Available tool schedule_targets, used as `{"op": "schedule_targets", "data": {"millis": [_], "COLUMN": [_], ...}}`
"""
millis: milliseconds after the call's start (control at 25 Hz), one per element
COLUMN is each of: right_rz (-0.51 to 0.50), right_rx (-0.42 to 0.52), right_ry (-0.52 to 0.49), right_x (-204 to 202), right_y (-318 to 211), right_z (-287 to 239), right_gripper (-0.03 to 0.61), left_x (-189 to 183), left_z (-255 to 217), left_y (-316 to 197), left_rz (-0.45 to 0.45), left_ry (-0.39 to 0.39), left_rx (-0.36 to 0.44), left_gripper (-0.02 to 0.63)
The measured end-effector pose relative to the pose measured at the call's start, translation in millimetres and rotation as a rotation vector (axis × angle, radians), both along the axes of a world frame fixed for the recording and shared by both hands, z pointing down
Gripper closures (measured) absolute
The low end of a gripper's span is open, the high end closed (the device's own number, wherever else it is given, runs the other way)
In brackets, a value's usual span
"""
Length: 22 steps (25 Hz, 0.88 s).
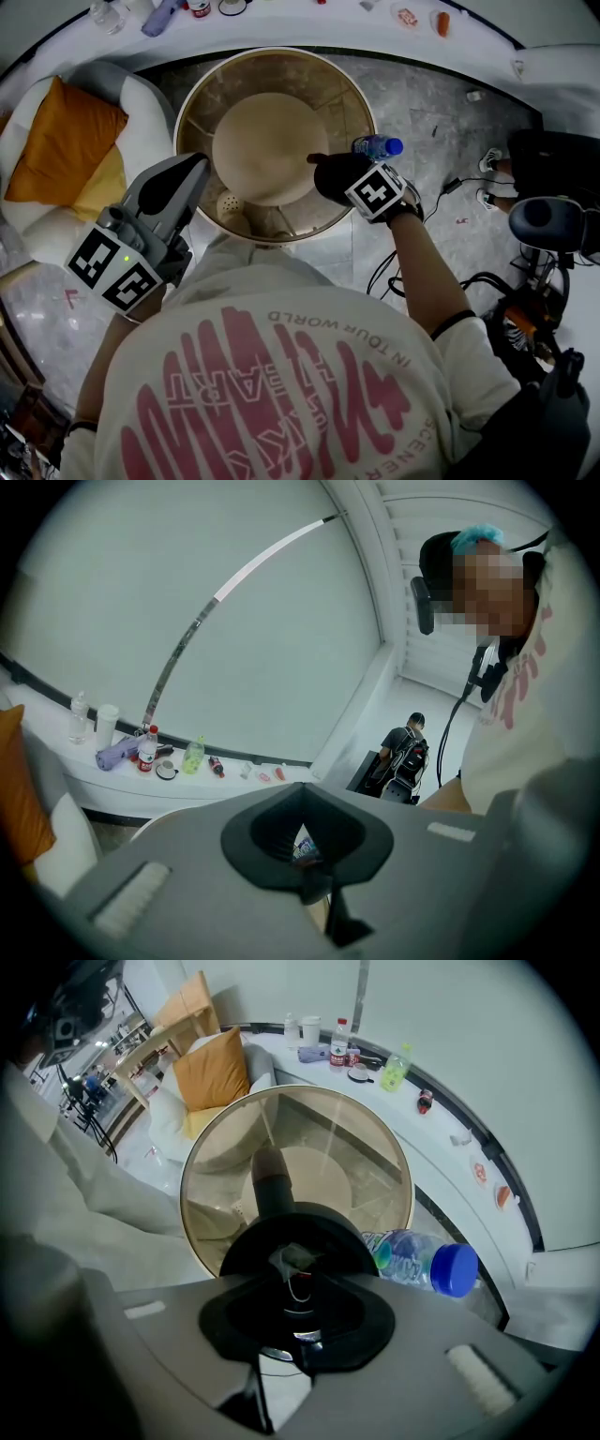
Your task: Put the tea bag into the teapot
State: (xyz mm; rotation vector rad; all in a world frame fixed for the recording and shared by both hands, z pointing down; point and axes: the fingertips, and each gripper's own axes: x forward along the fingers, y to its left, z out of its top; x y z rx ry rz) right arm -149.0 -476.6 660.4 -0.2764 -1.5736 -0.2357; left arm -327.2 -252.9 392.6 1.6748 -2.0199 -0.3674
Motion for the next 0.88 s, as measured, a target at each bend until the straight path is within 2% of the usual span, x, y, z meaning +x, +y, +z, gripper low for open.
{"op": "schedule_targets", "data": {"millis": [160, 320, 440, 600, 880], "right_rz": [0.028, 0.051, 0.090, 0.085, 0.104], "right_rx": [-0.021, -0.030, -0.024, -0.012, -0.015], "right_ry": [0.026, -0.008, -0.021, -0.041, -0.090], "right_x": [11.5, 7.5, 7.4, 6.4, 10.5], "right_y": [1.8, 2.6, -2.9, -5.7, -4.0], "right_z": [0.8, 0.2, -2.5, -8.4, -23.3], "right_gripper": [0.506, 0.509, 0.485, 0.449, 0.453], "left_x": [4.4, 4.9, 6.3, 6.8, 17.5], "left_z": [-0.5, -1.2, -3.0, -5.1, -11.5], "left_y": [-1.9, -0.2, 1.1, 2.6, -2.2], "left_rz": [0.002, 0.001, 0.002, -0.003, 0.015], "left_ry": [-0.003, -0.007, -0.014, -0.021, -0.030], "left_rx": [0.001, -0.001, -0.002, 0.000, 0.008], "left_gripper": [0.601, 0.601, 0.601, 0.601, 0.601]}}
